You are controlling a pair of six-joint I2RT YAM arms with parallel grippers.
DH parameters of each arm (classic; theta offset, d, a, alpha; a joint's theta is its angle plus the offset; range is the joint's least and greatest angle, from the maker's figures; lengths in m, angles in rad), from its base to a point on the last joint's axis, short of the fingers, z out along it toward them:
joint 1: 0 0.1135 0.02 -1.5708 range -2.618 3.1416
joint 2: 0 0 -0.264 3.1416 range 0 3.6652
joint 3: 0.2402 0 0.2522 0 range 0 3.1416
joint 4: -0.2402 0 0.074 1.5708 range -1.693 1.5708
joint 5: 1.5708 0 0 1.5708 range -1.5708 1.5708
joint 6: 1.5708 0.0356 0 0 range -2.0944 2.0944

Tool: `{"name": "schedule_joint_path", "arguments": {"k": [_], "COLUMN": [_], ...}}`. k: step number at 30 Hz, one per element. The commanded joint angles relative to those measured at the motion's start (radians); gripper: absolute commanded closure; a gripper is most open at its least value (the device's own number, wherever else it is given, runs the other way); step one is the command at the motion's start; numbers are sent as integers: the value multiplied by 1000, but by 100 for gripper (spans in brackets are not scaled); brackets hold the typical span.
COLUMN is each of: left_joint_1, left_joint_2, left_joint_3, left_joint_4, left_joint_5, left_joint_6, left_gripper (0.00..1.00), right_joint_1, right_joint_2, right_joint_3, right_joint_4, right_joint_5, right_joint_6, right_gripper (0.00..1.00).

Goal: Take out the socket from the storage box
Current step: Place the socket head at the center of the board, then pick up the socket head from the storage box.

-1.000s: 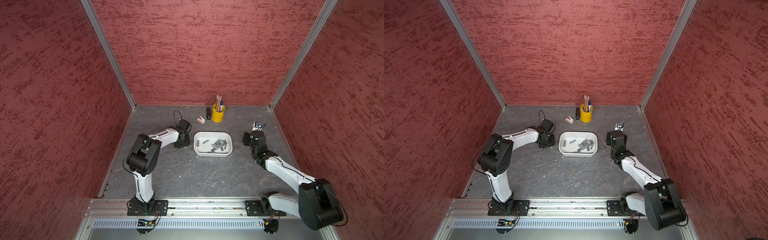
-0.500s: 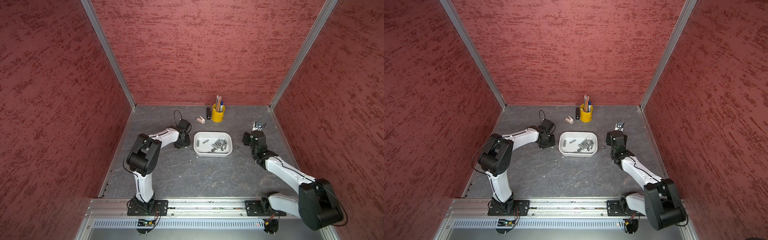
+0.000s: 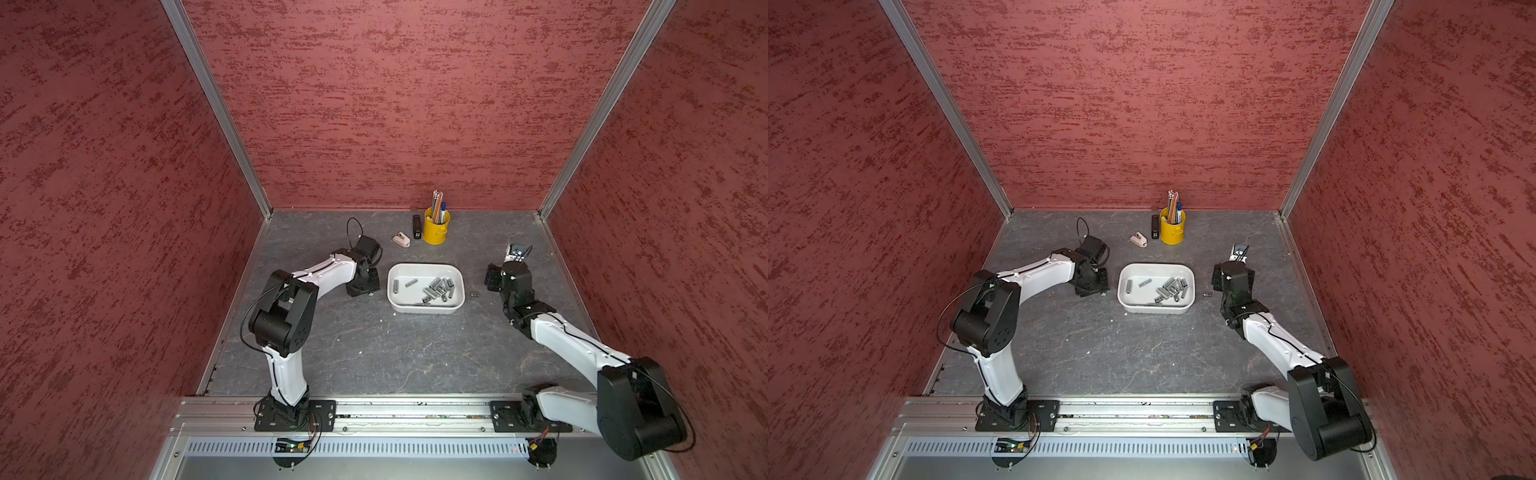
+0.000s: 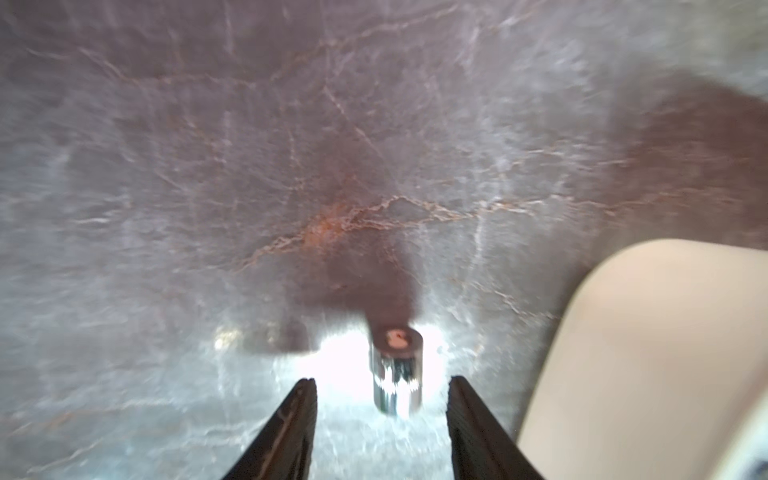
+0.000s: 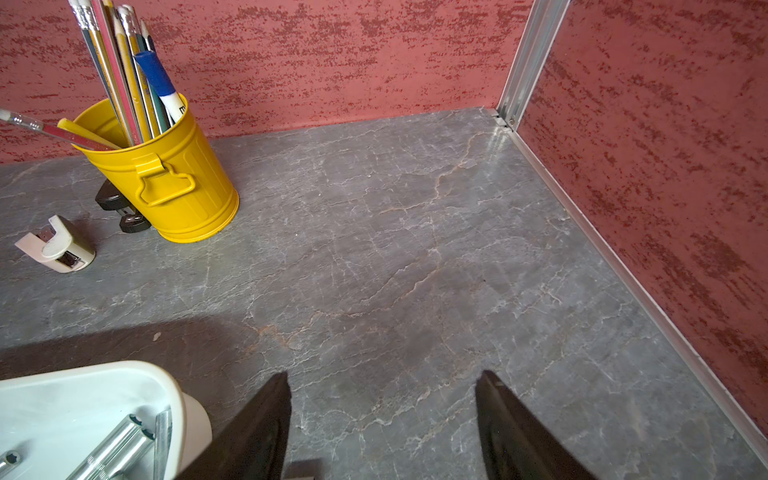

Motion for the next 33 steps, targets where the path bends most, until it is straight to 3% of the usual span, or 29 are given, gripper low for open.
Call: {"name": "schedule_joint_path", "arguments": {"k": [1,8,12,20,25,29,33], "left_joint_1": [-5,-3,5,39,74,82,80], "left_joint_2": [-101,-358,-527,-755,-820,-819,-833], "left_joint_3": [38,-27,-96,-202,-251,-264,-268], "left_joint_4": [-44,-126,-195,-287,-281,-282,-283], "left_joint_5": [-20,-4,1,-17,4,-3,-1], "left_joint_6": [20,65,104,136,141,141,139], "left_gripper": [46,45,44,42,41,41,41], "right_joint_1": [-5,-4,8,137,208,217,222], "right_joint_2": [-3,30,59,223,428,516,600], "right_joint_3": [26,75,204,577,809,858,903], "right_joint_4": [2,-52,-227,-694,-988,-1034,-1063], "right_joint_5": [-10,-104,-305,-440,-395,-336,-294], "right_joint_6": [-8,-31,-13,3,34,83,117], "right_gripper": [26,30,38,51,53,63,66]}}
